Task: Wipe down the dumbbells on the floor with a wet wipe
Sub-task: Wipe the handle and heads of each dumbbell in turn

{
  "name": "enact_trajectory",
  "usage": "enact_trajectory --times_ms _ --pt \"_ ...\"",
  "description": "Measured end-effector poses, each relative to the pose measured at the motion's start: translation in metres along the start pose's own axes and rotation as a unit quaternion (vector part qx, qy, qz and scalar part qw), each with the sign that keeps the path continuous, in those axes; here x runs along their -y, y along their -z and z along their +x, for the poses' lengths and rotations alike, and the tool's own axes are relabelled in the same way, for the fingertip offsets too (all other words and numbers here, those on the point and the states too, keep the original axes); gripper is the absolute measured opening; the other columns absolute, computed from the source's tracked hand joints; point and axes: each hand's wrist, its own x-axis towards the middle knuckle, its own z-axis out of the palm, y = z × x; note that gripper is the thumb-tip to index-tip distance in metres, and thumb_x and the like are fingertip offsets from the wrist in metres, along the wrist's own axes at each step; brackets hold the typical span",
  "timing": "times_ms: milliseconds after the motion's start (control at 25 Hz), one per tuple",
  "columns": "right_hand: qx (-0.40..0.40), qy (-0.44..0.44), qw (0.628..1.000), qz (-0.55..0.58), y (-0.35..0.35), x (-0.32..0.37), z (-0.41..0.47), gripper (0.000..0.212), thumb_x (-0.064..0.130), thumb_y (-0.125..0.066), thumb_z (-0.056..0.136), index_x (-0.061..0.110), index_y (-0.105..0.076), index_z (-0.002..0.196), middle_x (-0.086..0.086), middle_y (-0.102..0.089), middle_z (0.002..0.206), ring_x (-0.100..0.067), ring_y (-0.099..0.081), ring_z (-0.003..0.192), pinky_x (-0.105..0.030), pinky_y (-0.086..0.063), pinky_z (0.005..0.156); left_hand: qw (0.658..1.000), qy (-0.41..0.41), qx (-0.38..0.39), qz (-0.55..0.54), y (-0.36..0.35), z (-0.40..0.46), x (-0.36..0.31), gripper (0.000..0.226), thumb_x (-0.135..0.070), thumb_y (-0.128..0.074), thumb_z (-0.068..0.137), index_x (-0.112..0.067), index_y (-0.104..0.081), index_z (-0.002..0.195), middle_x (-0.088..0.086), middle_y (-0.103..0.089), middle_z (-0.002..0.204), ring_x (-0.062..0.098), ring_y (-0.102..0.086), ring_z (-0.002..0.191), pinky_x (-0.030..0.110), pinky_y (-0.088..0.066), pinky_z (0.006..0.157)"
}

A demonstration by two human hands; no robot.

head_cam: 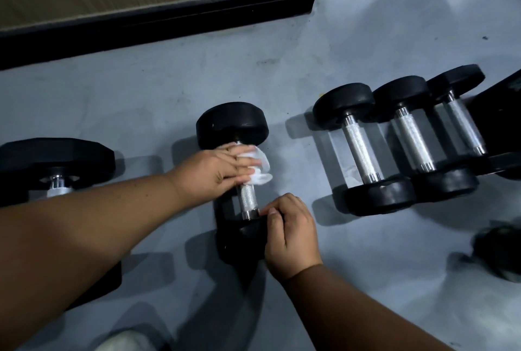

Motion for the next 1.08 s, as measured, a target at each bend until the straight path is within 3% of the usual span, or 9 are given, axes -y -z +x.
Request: enact_trajectory --times_ms 160,240,320,400,480,720,920,1080 --pt "0.045 0.031 0.979 -0.198 0.009 0.028 0.011 0.028 0.037 -0.042 0.08 0.02 -0.058 0.065 0.0 -0.06 0.069 -0.026 -0.057 0.071 -0.036 -0.049 0.067 0.999 0.006 -0.032 0.034 -0.016 -0.005 -0.004 0.04 -0.038 -0.046 0.103 -0.015 -0.076 0.116 -0.003 -0.066 0.133 0.012 -0.044 0.139 0.031 -0.022 0.122" --pt "0.076 -0.028 0.964 -0.253 0.002 0.051 0.011 0.033 0.045 -0.042 0.079 0.021 -0.063 0.07 0.002 -0.066 0.08 -0.025 -0.057 0.082 -0.038 -0.048 0.076 0.997 0.057 -0.013 -0.049 -0.024 -0.005 -0.017 0.043 -0.042 -0.045 0.103 -0.015 -0.075 0.117 -0.002 -0.066 0.134 0.009 -0.04 0.14 0.034 -0.017 0.123" --pt "0.059 -0.076 0.964 -0.247 -0.011 0.063 0.0 0.031 0.046 -0.043 0.079 0.023 -0.063 0.074 0.004 -0.065 0.087 -0.024 -0.054 0.087 -0.04 -0.042 0.079 0.996 0.044 0.004 -0.08 -0.035 -0.006 -0.025 0.037 -0.03 -0.049 0.099 -0.012 -0.074 0.12 0.0 -0.066 0.134 0.009 -0.04 0.139 0.033 -0.012 0.123" --pt "0.015 -0.058 0.967 -0.249 -0.024 0.061 -0.005 0.021 0.042 -0.052 0.076 0.024 -0.058 0.068 0.003 -0.061 0.081 -0.025 -0.052 0.081 -0.039 -0.038 0.074 0.999 -0.03 -0.018 -0.014 -0.036 -0.015 -0.016 0.036 -0.024 -0.047 0.099 -0.014 -0.073 0.122 -0.003 -0.064 0.136 0.011 -0.043 0.139 0.031 -0.013 0.124" --pt "-0.01 -0.04 0.971 -0.234 -0.025 0.057 -0.01 0.018 0.038 -0.057 0.074 0.023 -0.056 0.065 0.001 -0.058 0.077 -0.027 -0.051 0.076 -0.039 -0.038 0.071 0.998 -0.065 0.014 0.011 -0.028 -0.021 -0.01 0.035 -0.028 -0.046 0.103 -0.019 -0.072 0.125 -0.007 -0.062 0.139 0.014 -0.043 0.141 0.035 -0.018 0.124" --pt "-0.037 -0.015 0.974 -0.225 -0.021 0.051 -0.009 0.019 0.034 -0.058 0.073 0.019 -0.053 0.061 -0.001 -0.052 0.07 -0.028 -0.05 0.071 -0.04 -0.042 0.068 0.999 -0.05 0.0 -0.012 0.004 -0.003 0.014 0.044 -0.041 -0.044 0.106 -0.012 -0.073 0.123 -0.003 -0.063 0.137 0.015 -0.047 0.14 0.038 -0.034 0.118" --pt "-0.058 -0.01 0.974 -0.219 -0.016 0.041 -0.006 0.017 0.032 -0.055 0.073 0.019 -0.055 0.062 -0.001 -0.052 0.071 -0.029 -0.05 0.07 -0.037 -0.039 0.068 0.999 -0.004 -0.035 -0.021 -0.019 -0.01 -0.005 0.047 -0.043 -0.041 0.107 -0.013 -0.074 0.12 -0.004 -0.061 0.138 0.015 -0.045 0.141 0.034 -0.024 0.123" --pt "-0.059 -0.012 0.974 -0.217 -0.016 0.041 -0.007 0.017 0.033 -0.054 0.074 0.019 -0.057 0.066 0.001 -0.053 0.072 -0.027 -0.05 0.072 -0.037 -0.039 0.069 0.996 -0.082 0.044 -0.001 -0.032 -0.024 -0.014 0.035 -0.025 -0.047 0.102 -0.02 -0.069 0.13 -0.009 -0.058 0.144 0.013 -0.041 0.144 0.038 -0.017 0.125"
